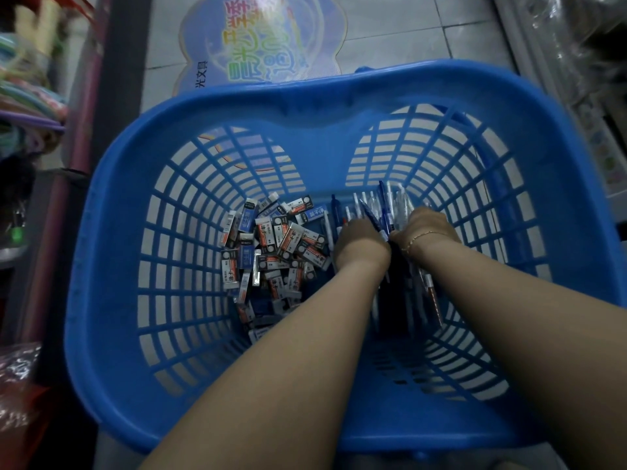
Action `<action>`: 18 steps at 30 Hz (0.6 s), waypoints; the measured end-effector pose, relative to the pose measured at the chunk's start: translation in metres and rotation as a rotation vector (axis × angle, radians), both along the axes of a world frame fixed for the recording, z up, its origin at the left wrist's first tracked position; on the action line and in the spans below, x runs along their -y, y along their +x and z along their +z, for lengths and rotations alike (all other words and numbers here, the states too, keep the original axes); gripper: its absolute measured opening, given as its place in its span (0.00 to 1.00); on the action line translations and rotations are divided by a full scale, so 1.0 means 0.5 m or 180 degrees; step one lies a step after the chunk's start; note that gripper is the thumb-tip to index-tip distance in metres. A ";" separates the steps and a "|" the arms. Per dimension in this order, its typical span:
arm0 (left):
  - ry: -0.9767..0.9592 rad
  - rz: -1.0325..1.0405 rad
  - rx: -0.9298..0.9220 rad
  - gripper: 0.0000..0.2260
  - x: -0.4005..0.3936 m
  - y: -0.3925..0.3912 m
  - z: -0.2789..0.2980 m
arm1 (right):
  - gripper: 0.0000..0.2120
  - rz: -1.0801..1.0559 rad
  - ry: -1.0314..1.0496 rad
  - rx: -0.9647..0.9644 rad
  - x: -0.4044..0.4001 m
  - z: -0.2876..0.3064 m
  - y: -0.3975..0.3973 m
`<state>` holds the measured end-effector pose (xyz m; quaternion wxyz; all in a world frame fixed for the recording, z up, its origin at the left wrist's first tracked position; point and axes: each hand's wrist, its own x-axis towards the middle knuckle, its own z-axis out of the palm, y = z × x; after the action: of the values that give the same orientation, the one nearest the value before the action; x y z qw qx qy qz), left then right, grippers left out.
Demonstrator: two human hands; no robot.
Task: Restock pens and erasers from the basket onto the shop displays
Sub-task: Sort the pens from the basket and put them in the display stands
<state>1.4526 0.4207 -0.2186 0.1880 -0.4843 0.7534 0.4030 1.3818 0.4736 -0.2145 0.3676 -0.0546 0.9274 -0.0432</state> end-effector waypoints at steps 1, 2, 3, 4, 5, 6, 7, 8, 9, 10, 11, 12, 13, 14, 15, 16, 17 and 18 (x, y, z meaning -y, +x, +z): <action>0.0015 0.0010 -0.0022 0.05 -0.002 0.002 0.000 | 0.22 0.0042 0.0001 0.0036 0.000 0.002 -0.001; 0.0029 0.0030 -0.0048 0.07 -0.004 0.005 0.000 | 0.22 0.0093 -0.0013 0.0054 0.000 0.004 -0.002; 0.0042 0.0033 -0.0080 0.09 -0.006 0.007 -0.002 | 0.23 0.0139 -0.0040 0.0065 -0.001 0.006 -0.004; 0.0076 0.0053 -0.0114 0.09 -0.009 0.009 -0.002 | 0.23 0.0165 -0.0066 0.0088 -0.002 0.007 -0.006; 0.0116 0.0069 -0.0145 0.08 -0.011 0.010 -0.002 | 0.23 0.0170 -0.0091 0.0123 -0.004 0.009 -0.007; 0.0165 0.0104 -0.0159 0.07 -0.013 0.010 -0.001 | 0.22 0.0176 -0.0109 0.0161 -0.006 0.011 -0.008; 0.0187 0.0131 -0.0174 0.06 -0.014 0.011 -0.001 | 0.21 0.0204 -0.0117 0.0200 -0.006 0.014 -0.008; 0.0215 0.0155 -0.0187 0.06 -0.014 0.011 -0.002 | 0.20 0.0265 -0.0126 0.0247 -0.007 0.017 -0.008; 0.0255 0.0171 -0.0213 0.07 -0.013 0.011 -0.001 | 0.19 0.0337 -0.0144 0.0287 -0.007 0.022 -0.009; 0.0324 0.0216 -0.0258 0.07 -0.012 0.012 0.001 | 0.19 0.0416 -0.0158 0.0298 -0.007 0.028 -0.009; 0.0390 0.0269 -0.0307 0.08 -0.010 0.013 0.004 | 0.19 0.0512 -0.0158 0.0274 -0.007 0.038 -0.009; 0.0460 0.0314 -0.0337 0.11 -0.008 0.015 0.007 | 0.21 0.0616 -0.0145 0.0230 -0.006 0.047 -0.010; 0.0533 0.0333 -0.0365 0.15 -0.004 0.017 0.009 | 0.21 0.0703 -0.0150 0.0185 -0.005 0.057 -0.012; 0.0603 0.0356 -0.0387 0.18 -0.001 0.021 0.011 | 0.22 0.0794 -0.0177 0.0145 -0.004 0.068 -0.015; 0.0656 0.0380 -0.0398 0.18 0.003 0.026 0.014 | 0.21 0.0864 -0.0230 0.0119 -0.001 0.079 -0.018; 0.0736 0.0436 -0.0420 0.18 0.007 0.032 0.016 | 0.19 0.0876 -0.0305 0.0123 0.001 0.092 -0.020; 0.0813 0.0506 -0.0435 0.16 0.011 0.038 0.021 | 0.17 0.0812 -0.0396 0.0137 0.003 0.104 -0.022; 0.0902 0.0621 -0.0432 0.14 0.018 0.043 0.023 | 0.17 0.0730 -0.0503 0.0147 0.003 0.114 -0.024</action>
<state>1.4741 0.4116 -0.2068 0.1631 -0.4955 0.6495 0.5531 1.3698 0.4720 -0.1577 0.3860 -0.1879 0.9000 -0.0750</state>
